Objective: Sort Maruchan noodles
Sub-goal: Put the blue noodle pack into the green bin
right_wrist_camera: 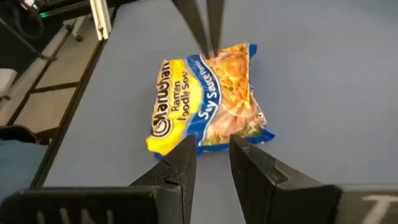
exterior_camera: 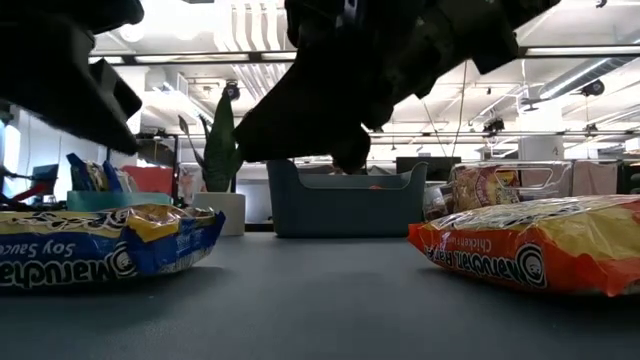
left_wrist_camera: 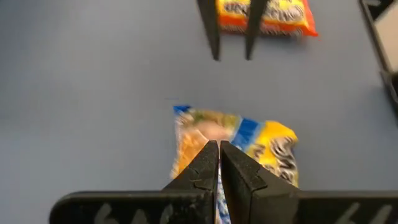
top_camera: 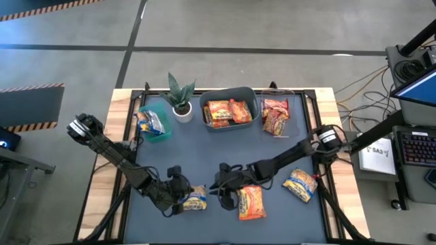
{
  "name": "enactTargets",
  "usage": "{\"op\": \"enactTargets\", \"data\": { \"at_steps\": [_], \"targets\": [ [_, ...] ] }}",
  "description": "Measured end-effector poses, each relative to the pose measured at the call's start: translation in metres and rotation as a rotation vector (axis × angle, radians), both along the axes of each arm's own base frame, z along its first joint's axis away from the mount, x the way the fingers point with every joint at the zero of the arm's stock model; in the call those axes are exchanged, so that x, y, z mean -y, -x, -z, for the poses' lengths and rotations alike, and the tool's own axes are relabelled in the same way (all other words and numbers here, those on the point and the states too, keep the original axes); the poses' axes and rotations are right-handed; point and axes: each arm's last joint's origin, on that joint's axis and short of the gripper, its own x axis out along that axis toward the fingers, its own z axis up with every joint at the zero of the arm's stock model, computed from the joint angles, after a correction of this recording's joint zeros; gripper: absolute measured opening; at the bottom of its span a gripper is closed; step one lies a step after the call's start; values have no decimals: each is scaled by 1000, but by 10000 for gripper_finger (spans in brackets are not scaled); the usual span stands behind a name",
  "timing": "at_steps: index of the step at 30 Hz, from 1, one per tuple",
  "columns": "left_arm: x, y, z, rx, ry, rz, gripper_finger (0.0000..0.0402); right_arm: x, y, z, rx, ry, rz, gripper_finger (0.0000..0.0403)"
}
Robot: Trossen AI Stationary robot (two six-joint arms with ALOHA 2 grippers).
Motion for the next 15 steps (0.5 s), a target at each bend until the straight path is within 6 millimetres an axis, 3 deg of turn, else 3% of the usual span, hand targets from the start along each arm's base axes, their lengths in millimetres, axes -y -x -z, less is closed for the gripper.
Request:
{"op": "enactTargets", "data": {
  "at_steps": [8, 15],
  "targets": [
    [9, 10, 6, -104, 114, 108, 0, 9, -4, 3, -36, -129, 111, 86],
    [10, 21, 18, -169, 139, 60, 0, 14, -5, 4, -74, -251, 149, 86]
  ]
}}
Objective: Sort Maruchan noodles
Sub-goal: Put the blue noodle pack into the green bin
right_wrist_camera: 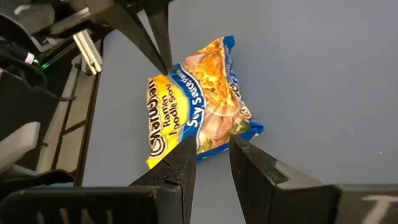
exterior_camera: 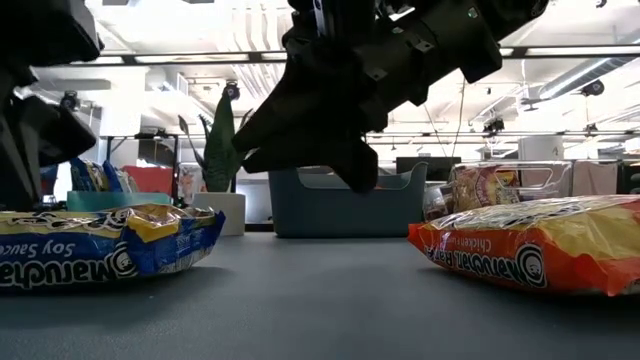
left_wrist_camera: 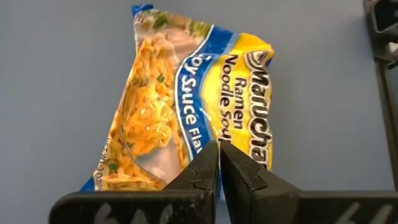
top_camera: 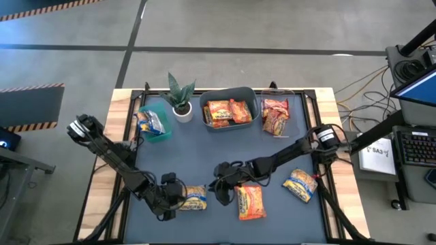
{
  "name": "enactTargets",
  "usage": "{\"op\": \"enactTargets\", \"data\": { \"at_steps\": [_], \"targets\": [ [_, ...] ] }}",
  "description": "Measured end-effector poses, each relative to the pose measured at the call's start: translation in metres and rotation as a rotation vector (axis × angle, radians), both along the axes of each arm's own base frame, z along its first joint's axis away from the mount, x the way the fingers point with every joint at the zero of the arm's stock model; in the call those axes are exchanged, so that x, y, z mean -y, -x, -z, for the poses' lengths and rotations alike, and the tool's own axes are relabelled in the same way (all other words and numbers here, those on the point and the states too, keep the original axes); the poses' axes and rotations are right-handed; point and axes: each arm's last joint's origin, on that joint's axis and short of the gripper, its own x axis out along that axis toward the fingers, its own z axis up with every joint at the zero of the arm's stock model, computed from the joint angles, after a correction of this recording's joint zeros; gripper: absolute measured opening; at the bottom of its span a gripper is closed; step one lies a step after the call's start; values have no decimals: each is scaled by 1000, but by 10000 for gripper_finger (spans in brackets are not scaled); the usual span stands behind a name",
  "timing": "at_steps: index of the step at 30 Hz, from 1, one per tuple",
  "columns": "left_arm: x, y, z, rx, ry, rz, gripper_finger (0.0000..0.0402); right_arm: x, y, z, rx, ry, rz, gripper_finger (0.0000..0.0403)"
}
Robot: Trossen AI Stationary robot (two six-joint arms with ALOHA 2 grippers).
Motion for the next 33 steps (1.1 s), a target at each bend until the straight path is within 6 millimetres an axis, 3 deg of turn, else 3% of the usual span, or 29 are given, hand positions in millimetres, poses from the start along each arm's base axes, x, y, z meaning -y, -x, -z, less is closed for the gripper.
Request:
{"op": "enactTargets", "data": {
  "at_steps": [9, 17, 26, 33],
  "targets": [
    [6, -7, 23, -18, -25, -26, 0, 1, 0, 0, 18, 56, 5, 86],
    [9, -3, 22, -16, -18, -25, 0, 2, -1, 0, 4, -15, 45, 74],
    [8, 3, 4, 21, 16, -1, 0, 4, -1, -1, -16, -92, 71, 168],
    [15, 8, 2, 34, 42, 19, 0, 7, -3, -1, -30, -109, 93, 230]
  ]
}}
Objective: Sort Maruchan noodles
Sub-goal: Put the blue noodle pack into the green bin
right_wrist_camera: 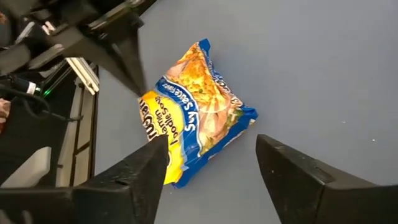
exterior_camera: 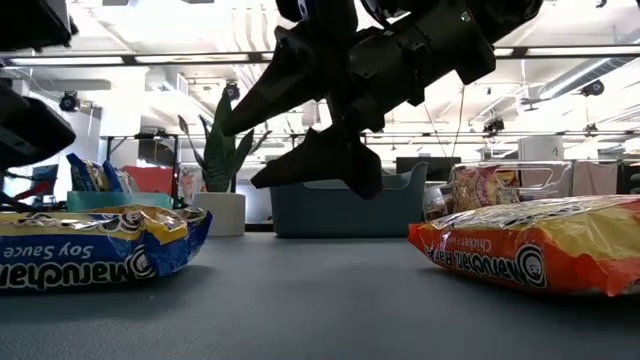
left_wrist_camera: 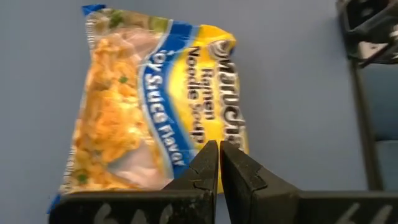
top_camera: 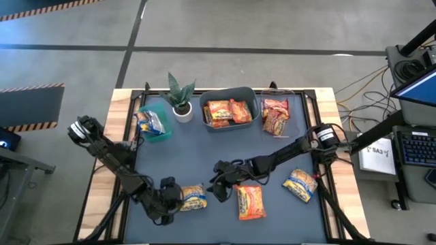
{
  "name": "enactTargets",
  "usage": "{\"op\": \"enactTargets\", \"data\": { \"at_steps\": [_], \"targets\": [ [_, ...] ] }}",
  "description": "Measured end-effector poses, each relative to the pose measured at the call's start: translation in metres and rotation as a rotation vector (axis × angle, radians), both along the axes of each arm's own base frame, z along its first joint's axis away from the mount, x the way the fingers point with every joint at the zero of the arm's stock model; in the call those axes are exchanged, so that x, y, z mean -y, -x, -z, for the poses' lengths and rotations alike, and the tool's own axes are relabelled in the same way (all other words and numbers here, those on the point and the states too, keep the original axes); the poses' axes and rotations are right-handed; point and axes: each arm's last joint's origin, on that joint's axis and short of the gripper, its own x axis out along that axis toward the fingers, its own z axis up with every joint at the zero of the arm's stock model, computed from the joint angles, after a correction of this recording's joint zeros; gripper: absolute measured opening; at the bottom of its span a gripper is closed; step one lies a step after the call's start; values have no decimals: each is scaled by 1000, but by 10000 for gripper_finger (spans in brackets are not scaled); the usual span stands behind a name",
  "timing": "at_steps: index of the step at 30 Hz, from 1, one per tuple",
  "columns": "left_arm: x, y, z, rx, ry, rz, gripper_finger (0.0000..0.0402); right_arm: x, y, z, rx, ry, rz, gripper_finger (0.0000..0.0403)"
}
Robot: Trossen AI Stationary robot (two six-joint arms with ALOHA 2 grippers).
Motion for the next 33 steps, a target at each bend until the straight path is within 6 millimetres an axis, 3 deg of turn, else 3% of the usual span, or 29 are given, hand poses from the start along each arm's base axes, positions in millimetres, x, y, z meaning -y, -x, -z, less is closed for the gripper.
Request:
{"op": "enactTargets", "data": {
  "at_steps": [5, 9, 22, 33],
  "targets": [
    [8, 0, -5, 37, 44, 17, 0, 1, -1, 1, 4, -4, 4, 257],
    [12, -3, 3, 34, 39, 18, 0, -1, -6, 13, 9, -12, 7, 270],
    [21, 2, 20, -14, 35, -10, 0, -4, -38, 22, -63, -5, -32, 272],
    [24, 9, 22, -22, 22, -14, 0, -7, -48, 22, -47, 28, -59, 270]
  ]
}}
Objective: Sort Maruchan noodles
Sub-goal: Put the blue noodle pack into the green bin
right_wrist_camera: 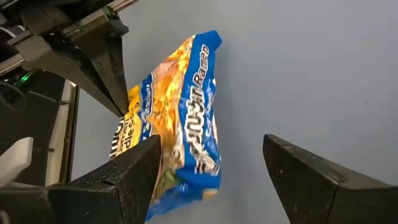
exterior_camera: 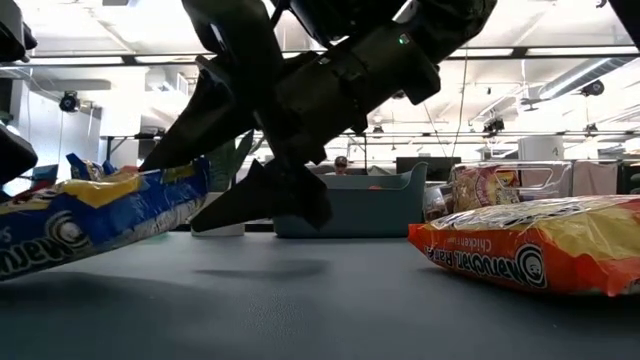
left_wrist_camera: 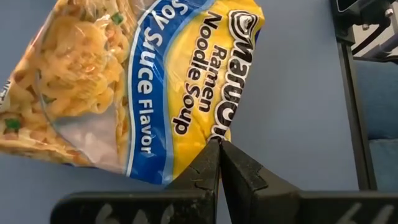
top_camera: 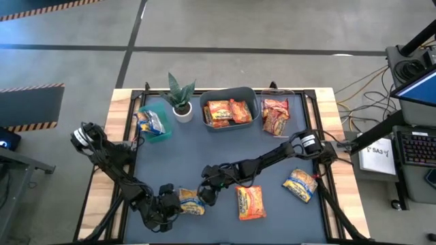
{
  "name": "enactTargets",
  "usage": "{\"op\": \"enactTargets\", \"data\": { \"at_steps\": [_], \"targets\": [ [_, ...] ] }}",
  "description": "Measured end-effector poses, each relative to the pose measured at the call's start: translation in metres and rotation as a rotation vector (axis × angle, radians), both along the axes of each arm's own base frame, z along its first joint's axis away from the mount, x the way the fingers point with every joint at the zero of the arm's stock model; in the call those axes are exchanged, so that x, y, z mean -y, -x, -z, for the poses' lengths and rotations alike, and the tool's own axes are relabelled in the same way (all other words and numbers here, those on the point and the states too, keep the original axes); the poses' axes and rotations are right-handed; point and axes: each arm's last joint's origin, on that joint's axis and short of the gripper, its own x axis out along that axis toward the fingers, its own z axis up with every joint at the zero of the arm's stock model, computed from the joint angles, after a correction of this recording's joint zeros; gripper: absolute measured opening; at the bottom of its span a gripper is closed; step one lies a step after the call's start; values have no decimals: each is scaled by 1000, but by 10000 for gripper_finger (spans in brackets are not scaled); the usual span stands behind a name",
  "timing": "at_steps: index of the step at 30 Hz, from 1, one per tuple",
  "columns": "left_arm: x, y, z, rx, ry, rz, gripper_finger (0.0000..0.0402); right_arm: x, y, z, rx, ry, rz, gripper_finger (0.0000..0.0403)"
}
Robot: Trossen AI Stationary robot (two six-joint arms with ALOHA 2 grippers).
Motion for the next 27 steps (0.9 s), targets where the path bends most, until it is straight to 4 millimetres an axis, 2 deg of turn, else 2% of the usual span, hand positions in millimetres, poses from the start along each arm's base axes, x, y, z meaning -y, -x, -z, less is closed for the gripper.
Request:
{"op": "enactTargets", "data": {
  "at_steps": [8, 16, 23, 27],
  "targets": [
    [0, 0, 0, 5, -4, -10, 0, 0, 0, -1, 2, -1, 0, 246],
    [-1, 0, 0, 14, -7, -28, 0, -6, 0, -2, 19, -21, -2, 244],
    [-1, 0, 1, 15, -5, -33, 0, -10, -5, 19, 22, -84, -42, 244],
    [-1, 0, 1, 16, -5, -34, 0, -11, -11, 20, 55, -121, -66, 243]
  ]
}}
